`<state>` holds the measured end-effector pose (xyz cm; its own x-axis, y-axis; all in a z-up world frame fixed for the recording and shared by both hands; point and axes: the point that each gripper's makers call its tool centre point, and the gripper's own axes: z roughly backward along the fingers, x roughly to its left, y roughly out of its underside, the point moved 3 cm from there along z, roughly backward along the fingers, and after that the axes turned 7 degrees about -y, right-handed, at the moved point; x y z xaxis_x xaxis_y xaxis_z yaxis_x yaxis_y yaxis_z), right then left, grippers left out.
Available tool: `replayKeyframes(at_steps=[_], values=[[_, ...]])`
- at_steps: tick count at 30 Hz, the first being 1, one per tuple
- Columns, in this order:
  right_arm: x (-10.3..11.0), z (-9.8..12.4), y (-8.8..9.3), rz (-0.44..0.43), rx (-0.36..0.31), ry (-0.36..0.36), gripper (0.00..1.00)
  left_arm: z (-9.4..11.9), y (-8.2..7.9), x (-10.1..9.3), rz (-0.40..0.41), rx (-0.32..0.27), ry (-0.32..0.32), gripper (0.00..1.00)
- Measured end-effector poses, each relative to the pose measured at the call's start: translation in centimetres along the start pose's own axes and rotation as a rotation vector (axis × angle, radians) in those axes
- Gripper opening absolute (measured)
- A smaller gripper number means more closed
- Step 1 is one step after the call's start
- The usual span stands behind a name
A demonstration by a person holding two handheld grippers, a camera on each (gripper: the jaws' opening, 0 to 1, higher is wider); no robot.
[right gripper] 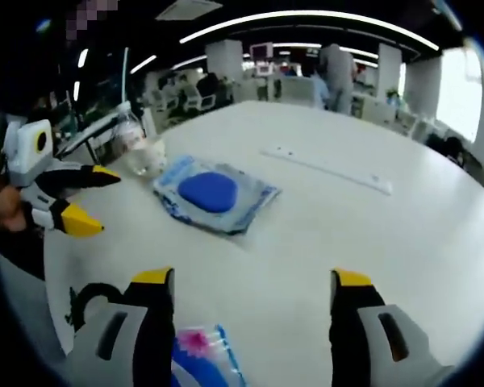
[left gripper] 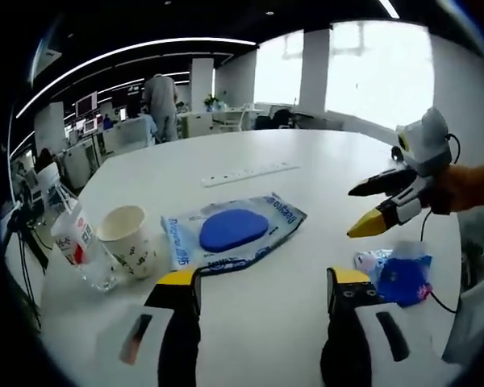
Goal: Arrange the tabletop items into an orderly group along one side of the table until the central work area is clear of visible clutter.
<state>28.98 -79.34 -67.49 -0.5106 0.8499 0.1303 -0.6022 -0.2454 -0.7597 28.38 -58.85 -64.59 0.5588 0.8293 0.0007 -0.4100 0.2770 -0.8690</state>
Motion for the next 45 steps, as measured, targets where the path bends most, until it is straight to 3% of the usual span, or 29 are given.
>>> replayKeyframes(at_steps=[2,7,11,19,28,39,45], values=[[0.0,0.5,0.2,0.001,-0.005,0.005,0.8,0.4,-0.4,-0.6,-0.048,-0.02,0.016,0.71],[0.4,1.9,1.2,-0.026,-0.012,-0.003,0.87,1.0,-0.5,-2.5,-0.058,-0.053,0.093,0.79],[0.6,3.0,1.9,-0.031,-0.01,0.003,0.91,1.2,-0.5,-3.4,-0.067,-0.06,0.112,0.89],[0.4,5.9,3.3,-0.059,-0.025,0.032,0.99,1.7,-0.1,-4.4,-0.088,-0.047,0.142,0.98],[1.5,8.9,6.9,-0.146,-0.02,0.055,1.0,2.6,0.0,-5.5,-0.08,-0.039,0.171,0.99],[3.1,12.2,10.0,-0.272,-0.058,0.095,1.0,2.5,1.2,-9.0,-0.102,0.028,0.232,0.99],[3.2,13.7,11.6,-0.333,-0.067,0.129,0.99,2.2,1.2,-10.4,-0.096,0.029,0.258,0.99]])
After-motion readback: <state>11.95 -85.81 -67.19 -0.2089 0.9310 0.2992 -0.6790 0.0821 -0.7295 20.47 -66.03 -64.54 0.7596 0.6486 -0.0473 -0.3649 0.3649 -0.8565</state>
